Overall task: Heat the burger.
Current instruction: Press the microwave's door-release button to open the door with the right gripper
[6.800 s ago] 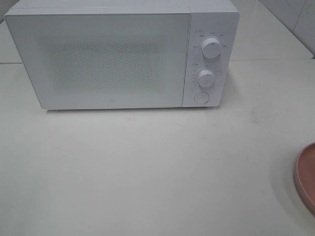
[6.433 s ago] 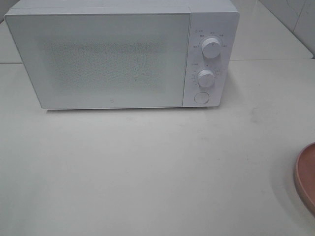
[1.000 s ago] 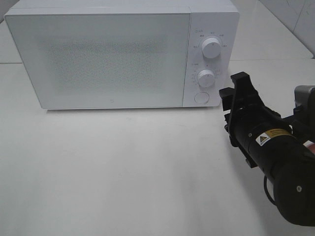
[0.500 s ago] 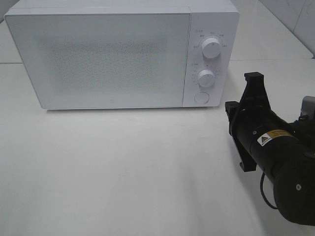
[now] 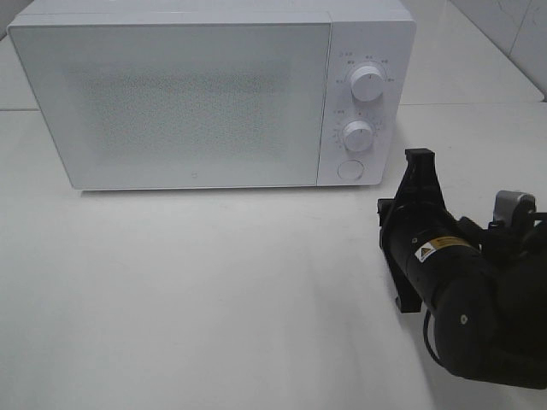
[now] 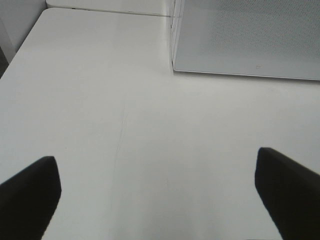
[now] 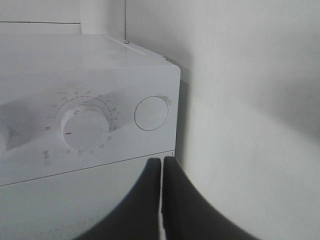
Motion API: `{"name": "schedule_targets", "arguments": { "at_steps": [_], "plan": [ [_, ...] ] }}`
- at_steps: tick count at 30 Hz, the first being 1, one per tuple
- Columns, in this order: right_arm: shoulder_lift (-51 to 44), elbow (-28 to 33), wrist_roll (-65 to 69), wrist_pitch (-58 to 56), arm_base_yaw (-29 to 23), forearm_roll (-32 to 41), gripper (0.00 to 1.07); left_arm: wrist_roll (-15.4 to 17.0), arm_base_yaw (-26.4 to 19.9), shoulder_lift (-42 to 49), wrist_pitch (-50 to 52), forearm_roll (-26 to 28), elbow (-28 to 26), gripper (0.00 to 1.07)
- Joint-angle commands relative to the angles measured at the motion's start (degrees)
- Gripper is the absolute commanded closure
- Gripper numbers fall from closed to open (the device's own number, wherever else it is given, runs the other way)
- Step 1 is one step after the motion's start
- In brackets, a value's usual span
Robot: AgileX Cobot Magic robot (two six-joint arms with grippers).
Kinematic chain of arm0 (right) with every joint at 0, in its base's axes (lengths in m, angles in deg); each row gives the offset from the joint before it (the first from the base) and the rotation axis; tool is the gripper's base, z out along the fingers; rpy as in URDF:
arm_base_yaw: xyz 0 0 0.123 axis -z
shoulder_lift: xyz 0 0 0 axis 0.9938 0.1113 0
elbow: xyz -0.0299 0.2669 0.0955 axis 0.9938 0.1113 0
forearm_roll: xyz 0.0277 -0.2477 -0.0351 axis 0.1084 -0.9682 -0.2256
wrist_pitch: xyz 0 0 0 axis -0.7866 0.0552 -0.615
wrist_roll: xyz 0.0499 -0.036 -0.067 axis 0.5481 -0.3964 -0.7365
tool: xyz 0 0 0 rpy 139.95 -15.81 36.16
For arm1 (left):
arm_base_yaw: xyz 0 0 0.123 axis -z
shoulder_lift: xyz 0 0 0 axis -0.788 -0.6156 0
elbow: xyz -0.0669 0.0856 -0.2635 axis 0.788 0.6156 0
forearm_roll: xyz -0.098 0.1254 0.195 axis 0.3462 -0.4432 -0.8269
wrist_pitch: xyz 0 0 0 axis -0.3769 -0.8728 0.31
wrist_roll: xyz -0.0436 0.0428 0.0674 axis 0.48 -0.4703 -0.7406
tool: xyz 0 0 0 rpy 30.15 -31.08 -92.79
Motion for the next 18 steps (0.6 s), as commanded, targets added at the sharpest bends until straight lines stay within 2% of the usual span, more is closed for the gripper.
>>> {"name": "schedule_targets", "arguments": {
  "at_steps": [1, 8, 10, 18],
  "plan": [
    [2.12, -1.66, 2.23, 0.40, 0.00, -0.63, 1.07, -0.11, -0.11, 0.92, 0.86, 0.23, 0.11, 0.09],
    [4.24, -4.47, 2.29, -1.09, 3.61, -6.19, 1.07, -0.11, -0.11, 0.92, 0.86, 0.23, 0.11, 0.09],
    [5.61, -6.76, 2.35, -1.49, 6.53, -9.00, 1.07, -0.11, -0.11, 0.92, 0.86, 0.23, 0.11, 0.09],
    [8.48, -11.12, 3.55, -3.84, 10.37, -12.38, 1.07, -0.11, -0.11, 0.92, 0.86, 0.23, 0.11, 0.09]
  ]
}}
